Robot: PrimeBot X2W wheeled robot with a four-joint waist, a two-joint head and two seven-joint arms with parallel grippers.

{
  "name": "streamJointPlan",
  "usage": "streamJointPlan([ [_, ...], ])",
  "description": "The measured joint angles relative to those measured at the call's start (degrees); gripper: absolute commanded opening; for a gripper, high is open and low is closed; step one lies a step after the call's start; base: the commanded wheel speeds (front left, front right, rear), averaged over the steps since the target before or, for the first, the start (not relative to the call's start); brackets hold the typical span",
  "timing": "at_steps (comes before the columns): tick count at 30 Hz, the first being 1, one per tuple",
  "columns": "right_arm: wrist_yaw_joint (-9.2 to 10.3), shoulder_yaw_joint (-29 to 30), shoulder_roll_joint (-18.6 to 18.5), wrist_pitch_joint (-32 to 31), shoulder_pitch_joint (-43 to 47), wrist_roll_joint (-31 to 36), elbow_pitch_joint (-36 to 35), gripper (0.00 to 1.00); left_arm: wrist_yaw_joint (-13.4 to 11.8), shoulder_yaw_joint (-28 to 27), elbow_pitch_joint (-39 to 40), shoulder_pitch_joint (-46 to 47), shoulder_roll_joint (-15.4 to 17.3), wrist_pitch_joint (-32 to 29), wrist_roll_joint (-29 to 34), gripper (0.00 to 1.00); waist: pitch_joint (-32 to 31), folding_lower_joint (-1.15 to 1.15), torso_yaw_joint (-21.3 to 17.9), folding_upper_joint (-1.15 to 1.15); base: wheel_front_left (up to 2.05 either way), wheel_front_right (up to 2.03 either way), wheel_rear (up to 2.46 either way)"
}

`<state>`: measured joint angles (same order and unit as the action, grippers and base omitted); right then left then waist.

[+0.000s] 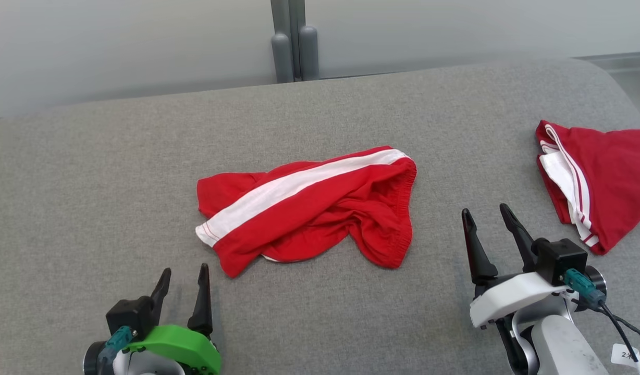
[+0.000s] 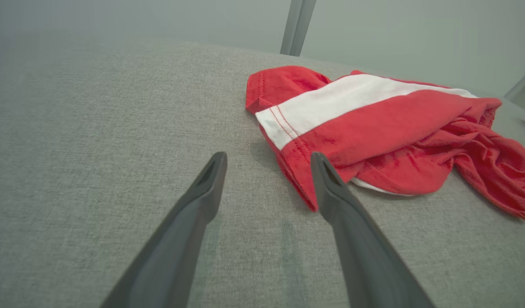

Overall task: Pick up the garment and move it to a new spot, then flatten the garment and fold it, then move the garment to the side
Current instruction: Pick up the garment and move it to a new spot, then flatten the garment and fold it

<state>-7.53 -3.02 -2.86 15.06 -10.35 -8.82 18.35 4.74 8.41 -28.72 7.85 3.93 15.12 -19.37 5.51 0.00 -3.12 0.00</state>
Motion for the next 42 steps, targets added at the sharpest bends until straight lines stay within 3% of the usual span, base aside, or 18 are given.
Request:
streamJointPlan([
  [11, 0.01, 2.45, -0.01, 0.00, 3.83, -0.15, -0.18, 1.00, 0.29, -5.78, 2.64, -4.20, -0.94, 0.00, 2.79, 1.00, -4.83, 0.00, 0.72, 0.00, 0.00, 0.00, 0.00],
  [24, 0.01, 2.76, -0.02, 0.00, 4.65, -0.68, -0.15, 1.00, 0.34, -2.86, 3.25, -5.27, -1.08, 0.00, 1.93, 1.00, -4.20, 0.00, 1.01, 0.00, 0.00, 0.00, 0.00],
  [32, 0.01, 0.80, -0.02, 0.00, -0.98, 0.35, 2.55, 1.00, 0.29, -0.73, 3.83, -1.08, -1.11, 0.00, 0.89, 1.00, -1.28, 0.00, 2.02, 0.00, 0.00, 0.00, 0.00],
  [38, 0.00, 2.79, -0.49, 0.00, -7.15, 0.83, 7.86, 1.00, 0.25, 1.41, 4.92, 0.62, -1.13, 0.00, 0.73, 1.00, 1.06, 0.00, 5.57, 0.00, 0.00, 0.00, 0.00],
  [42, 0.03, 4.65, -1.40, 0.01, -12.02, -2.30, 13.71, 1.00, 0.12, 1.83, 5.27, 1.33, -1.11, 0.00, 0.42, 1.00, 2.89, 0.00, 8.61, 0.00, 0.00, 0.00, 0.00],
])
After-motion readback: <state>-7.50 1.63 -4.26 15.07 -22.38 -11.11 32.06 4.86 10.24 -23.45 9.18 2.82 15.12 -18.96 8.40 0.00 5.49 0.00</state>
